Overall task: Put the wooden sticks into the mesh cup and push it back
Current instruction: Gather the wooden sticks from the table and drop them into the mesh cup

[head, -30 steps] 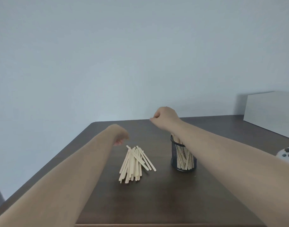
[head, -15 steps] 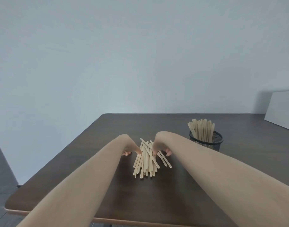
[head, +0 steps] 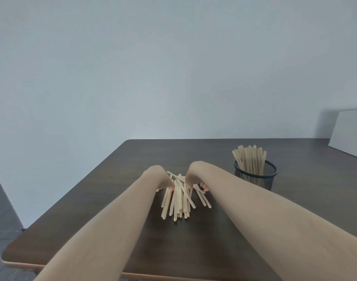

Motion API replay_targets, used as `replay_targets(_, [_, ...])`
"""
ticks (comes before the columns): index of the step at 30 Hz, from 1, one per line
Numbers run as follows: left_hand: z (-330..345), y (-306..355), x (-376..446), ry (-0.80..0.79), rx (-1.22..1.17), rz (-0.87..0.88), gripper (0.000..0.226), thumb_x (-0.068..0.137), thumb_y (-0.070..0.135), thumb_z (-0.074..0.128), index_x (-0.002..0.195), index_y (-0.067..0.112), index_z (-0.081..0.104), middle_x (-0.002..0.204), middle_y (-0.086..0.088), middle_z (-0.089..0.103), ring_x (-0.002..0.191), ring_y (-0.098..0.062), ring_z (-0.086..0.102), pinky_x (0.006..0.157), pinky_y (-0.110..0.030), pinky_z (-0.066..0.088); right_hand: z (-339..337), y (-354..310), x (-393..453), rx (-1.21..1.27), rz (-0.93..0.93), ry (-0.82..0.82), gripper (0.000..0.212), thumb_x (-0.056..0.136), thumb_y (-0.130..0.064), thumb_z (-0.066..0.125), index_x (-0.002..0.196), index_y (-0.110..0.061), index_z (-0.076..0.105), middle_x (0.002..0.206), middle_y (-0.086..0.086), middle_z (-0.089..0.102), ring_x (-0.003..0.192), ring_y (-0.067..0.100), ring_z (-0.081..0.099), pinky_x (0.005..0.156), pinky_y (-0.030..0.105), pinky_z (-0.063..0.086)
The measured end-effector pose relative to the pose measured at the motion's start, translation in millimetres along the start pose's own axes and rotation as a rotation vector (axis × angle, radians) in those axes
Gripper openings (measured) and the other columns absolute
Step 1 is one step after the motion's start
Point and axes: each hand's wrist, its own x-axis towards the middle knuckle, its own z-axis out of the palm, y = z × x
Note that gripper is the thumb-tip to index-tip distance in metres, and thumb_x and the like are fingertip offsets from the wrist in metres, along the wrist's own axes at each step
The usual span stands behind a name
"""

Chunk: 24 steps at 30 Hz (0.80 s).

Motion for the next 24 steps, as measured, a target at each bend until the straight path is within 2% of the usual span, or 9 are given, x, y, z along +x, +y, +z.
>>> replay_targets(2, [1,-1,2,-0.004,0.017,-0.001,0.033,0.081,0.028,0.063,0.059,0.009,0.047,0.059,-0.003,0.047,0.049,-0.016,0.041,0.066,-0.025,0.042,0,-2,5,-0.091,0.041,-0.034,0.042,0.101,-0.012,0.041,0.142,-0.003,0.039,0.072,0.008,0.039,0.07,0.022,0.048,0.09,0.031,0.041])
replay_targets(6, [0,1,2,-0.054,-0.008,-0.014,0.031,0.082,0.026,0.061,0.061,0.009,0.046,0.061,-0.003,0.046,0.054,-0.019,0.041,0.068,-0.026,0.04,0,-4,14,-0.097,0.107,-0.053,0.043,0.101,-0.012,0.04,0.144,-0.006,0.037,0.088,0.012,0.048,0.101,0.023,0.055,0.103,0.032,0.042])
replay_targets(10, [3,-2,7,-0.094,-0.097,-0.027,0.018,0.082,0.02,0.059,0.071,0.009,0.049,0.065,-0.003,0.045,0.073,-0.022,0.046,0.07,-0.026,0.04,2,-5,30,-0.198,0.119,-0.077,0.038,0.098,-0.01,0.041,0.136,-0.015,0.043,0.076,0.007,0.045,0.065,0.02,0.048,0.082,0.031,0.043])
replay_targets(12, [4,-5,10,-0.081,-0.115,-0.03,0.015,0.082,0.019,0.057,0.072,0.01,0.049,0.064,-0.002,0.045,0.072,-0.021,0.046,0.07,-0.026,0.04,5,-3,36,-0.191,0.15,-0.045,0.032,0.094,-0.009,0.043,0.126,-0.015,0.05,0.074,0.006,0.045,0.06,0.019,0.045,0.076,0.03,0.041])
replay_targets(14, [5,-7,10,-0.004,-0.085,-0.017,0.012,0.082,0.018,0.056,0.076,0.011,0.05,0.064,-0.002,0.044,0.07,-0.022,0.047,0.071,-0.027,0.044,8,-2,40,-0.189,0.167,0.001,0.038,0.091,-0.01,0.046,0.129,-0.012,0.052,0.076,0.006,0.045,0.063,0.021,0.048,0.07,0.03,0.043])
replay_targets(16, [7,-9,9,0.086,-0.016,0.004,0.006,0.084,0.018,0.055,0.084,0.012,0.053,0.065,0.0,0.044,0.076,-0.023,0.051,0.074,-0.027,0.047,12,-1,43,-0.147,0.199,0.011,0.045,0.09,-0.011,0.046,0.135,-0.011,0.049,0.086,0.007,0.05,0.081,0.026,0.054,0.071,0.03,0.044])
replay_targets(19, [11,-9,8,0.148,0.044,0.028,0.02,0.083,0.016,0.055,0.066,0.012,0.045,0.065,0.001,0.045,0.078,-0.023,0.053,0.07,-0.027,0.045,16,-3,46,-0.055,0.219,0.032,0.044,0.088,-0.011,0.046,0.13,-0.018,0.053,0.113,0.005,0.056,0.097,0.03,0.052,0.076,0.035,0.042])
replay_targets(22, [12,-7,12,0.135,0.061,0.028,0.021,0.084,0.015,0.052,0.064,0.011,0.044,0.067,0.0,0.046,0.077,-0.023,0.052,0.069,-0.027,0.044,16,-2,47,-0.05,0.214,0.032,0.023,0.089,-0.011,0.044,0.108,-0.014,0.056,0.084,0.006,0.049,0.089,0.03,0.05,0.077,0.034,0.044])
replay_targets(24, [14,-7,12,0.129,0.072,0.037,0.013,0.086,0.013,0.047,0.079,0.008,0.057,0.082,-0.002,0.059,0.083,-0.025,0.055,0.072,-0.028,0.044,16,-2,48,-0.038,0.213,0.032,0.037,0.089,-0.011,0.043,0.122,-0.019,0.056,0.09,0.005,0.051,0.091,0.029,0.05,0.076,0.034,0.044])
